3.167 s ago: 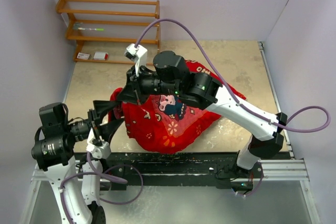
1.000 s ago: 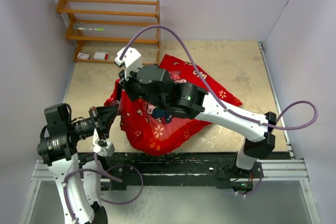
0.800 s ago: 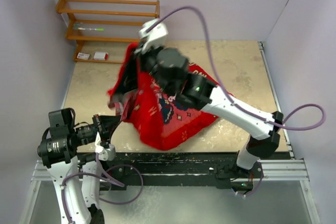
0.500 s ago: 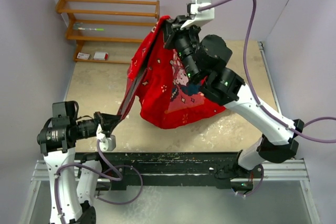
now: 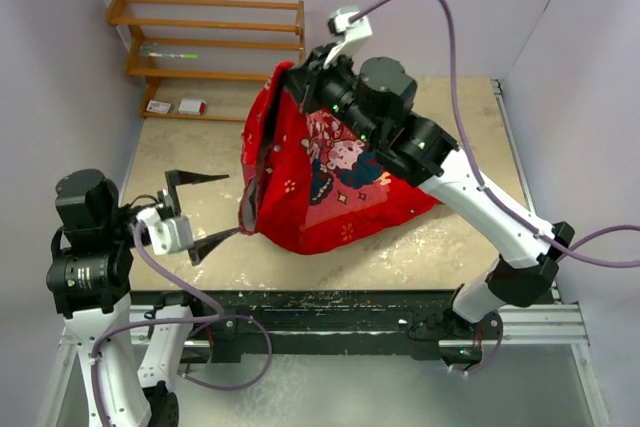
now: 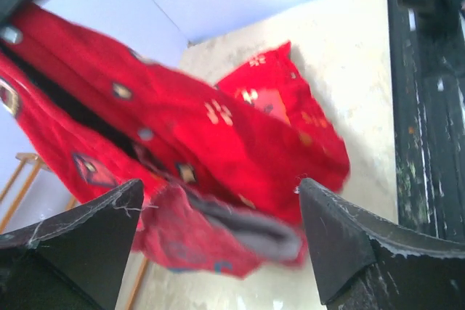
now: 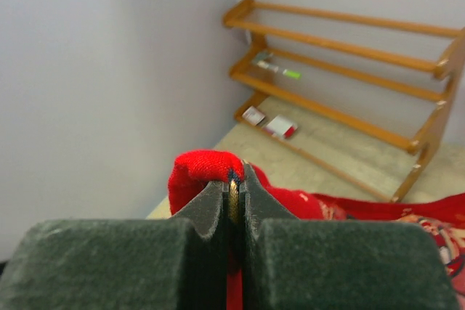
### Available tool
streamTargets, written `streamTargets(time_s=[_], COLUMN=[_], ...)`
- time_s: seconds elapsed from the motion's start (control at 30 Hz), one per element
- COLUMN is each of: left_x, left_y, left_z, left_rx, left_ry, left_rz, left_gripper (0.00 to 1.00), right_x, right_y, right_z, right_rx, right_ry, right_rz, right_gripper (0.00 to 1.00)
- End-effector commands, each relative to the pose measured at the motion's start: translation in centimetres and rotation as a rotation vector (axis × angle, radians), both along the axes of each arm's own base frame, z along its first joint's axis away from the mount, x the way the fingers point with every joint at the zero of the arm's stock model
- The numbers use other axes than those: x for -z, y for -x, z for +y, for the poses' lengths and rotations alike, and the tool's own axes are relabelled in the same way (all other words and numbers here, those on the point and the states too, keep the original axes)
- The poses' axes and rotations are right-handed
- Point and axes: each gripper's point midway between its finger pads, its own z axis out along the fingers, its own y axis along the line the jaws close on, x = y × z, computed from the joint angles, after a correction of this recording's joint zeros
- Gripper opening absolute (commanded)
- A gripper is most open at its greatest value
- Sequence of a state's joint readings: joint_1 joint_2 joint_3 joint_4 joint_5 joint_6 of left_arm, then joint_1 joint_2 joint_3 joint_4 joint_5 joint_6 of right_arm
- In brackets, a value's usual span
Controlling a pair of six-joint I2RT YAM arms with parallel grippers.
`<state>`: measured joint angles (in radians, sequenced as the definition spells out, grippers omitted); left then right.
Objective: Remove the pillowcase from the pillow
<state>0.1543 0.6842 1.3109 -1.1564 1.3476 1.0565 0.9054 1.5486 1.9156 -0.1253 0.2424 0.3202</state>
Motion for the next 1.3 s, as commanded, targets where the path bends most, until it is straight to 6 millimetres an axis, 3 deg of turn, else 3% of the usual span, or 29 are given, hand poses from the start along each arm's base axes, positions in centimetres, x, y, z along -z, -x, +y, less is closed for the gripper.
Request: streamTargets(time_s=[0.0, 0.17, 0.3, 0.4, 0.5, 0.67, 0.93, 1.27], left_x=[-4.0, -3.5, -1.4, 0.8, 3.4, 5.9, 7.2, 8.3], left_y=[0.6, 0.5, 0.1, -1.9, -3.7, -6.0, -4.5, -4.7], left_z=[-1.1, -1.2, -1.0, 0.0, 1.3, 2.7, 1.1, 0.7], left_rx=[0.107, 0.132, 0.124, 0.049, -0.03, -0.126, -0.007, -0.005], left_ry=[0.159, 0.146, 0.107, 0.036, -0.07, -0.119, -0.023, 0.054], left_rz=[0.13, 0.1, 0.049, 0.026, 0.001, 0.05, 0.135, 0.271], left_gripper=[0.88, 0.89, 0.9, 0.87, 0.86, 0.84, 0.82, 0.76], right_x=[-3.7, -3.2, -3.3, -3.9, -4.4, -4.7, -5.7, -5.8], right_y=[3.7, 5.5, 6.8, 7.6, 8.4, 10.0, 11.2, 11.3], right_z=[1.7, 5.6, 8.3, 9.2, 9.2, 8.2, 7.6, 10.1], right_rx=[-0.108, -0.181, -0.266, -0.316, -0.351, -0.404, -0.454, -0.515], right_ry=[-0.134, -0.099, -0.086, -0.077, -0.074, -0.068, -0.095, -0.119], right_rz=[-0.04, -0.01, 0.006, 0.007, 0.003, 0.007, -0.001, 0.003], right_gripper=[0.0, 0.0, 0.0, 0.0, 0.0, 0.0, 0.0, 0.0])
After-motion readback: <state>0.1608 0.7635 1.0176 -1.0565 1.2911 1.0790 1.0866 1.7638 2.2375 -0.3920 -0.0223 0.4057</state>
